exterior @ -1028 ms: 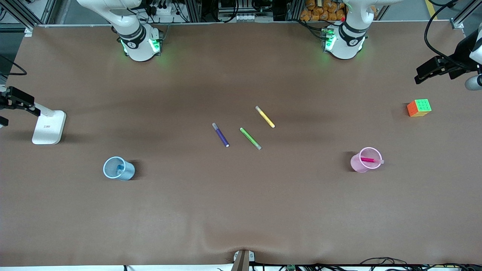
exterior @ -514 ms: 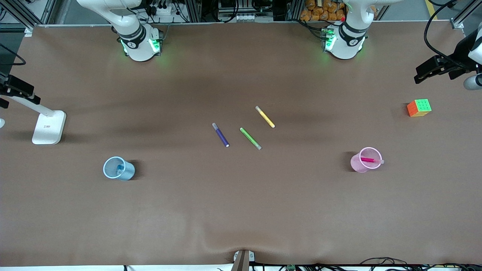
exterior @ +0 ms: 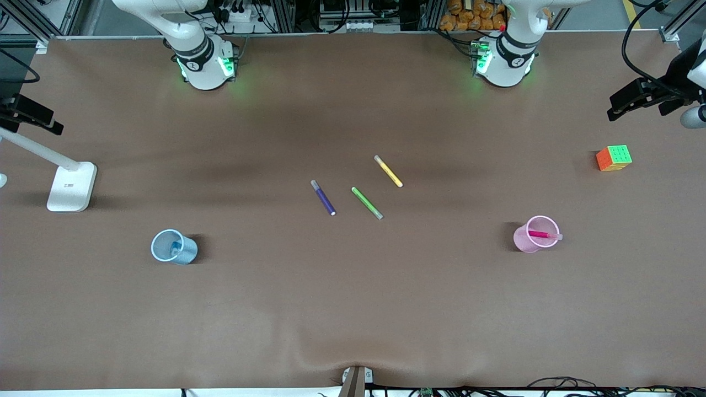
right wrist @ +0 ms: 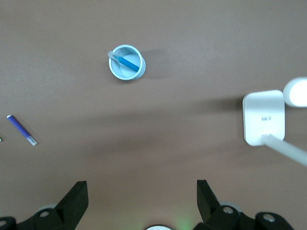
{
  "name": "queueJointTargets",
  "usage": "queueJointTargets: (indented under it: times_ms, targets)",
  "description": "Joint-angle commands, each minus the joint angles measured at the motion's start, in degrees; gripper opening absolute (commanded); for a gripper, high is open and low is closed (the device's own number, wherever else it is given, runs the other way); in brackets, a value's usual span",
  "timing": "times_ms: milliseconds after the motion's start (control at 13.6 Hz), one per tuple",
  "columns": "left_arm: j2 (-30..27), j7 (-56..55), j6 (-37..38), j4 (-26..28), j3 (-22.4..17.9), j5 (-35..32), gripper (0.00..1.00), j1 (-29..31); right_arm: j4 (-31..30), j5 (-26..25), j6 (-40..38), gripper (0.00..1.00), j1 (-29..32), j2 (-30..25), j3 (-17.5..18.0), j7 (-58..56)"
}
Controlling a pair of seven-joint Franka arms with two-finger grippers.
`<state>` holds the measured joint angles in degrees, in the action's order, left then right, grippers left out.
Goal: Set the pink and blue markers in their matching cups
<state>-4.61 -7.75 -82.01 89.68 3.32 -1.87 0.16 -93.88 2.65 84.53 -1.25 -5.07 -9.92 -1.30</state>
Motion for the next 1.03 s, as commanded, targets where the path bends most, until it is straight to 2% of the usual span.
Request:
queueJointTargets:
  times_ms: [0, 440, 734, 954]
  targets:
    - [-0.49, 2.99, 1.24, -0.65, 0.20, -0.15, 1.00, 0.46, -1.04, -1.50, -1.73, 1.00, -0.07, -1.79, 0.42, 2.71]
    - [-0.32, 3.26, 1.24, -0.56, 0.02, -0.15, 1.00, 0.55, -0.43, -2.12, -2.62, 1.00, 0.02, -2.14, 1.48, 2.45]
    - [-0.32, 3.18, 1.33, -0.47, 0.20, -0.15, 1.00, 0.28, 0.89, -2.21, -4.64, 1.00, 0.11, -2.05, 5.86, 2.09]
    - [-0.40, 3.35, 1.94, -0.56, 0.20, -0.15, 1.00, 0.19, 0.80, -2.21, -4.72, 1.00, 0.02, -2.05, 6.05, 1.92]
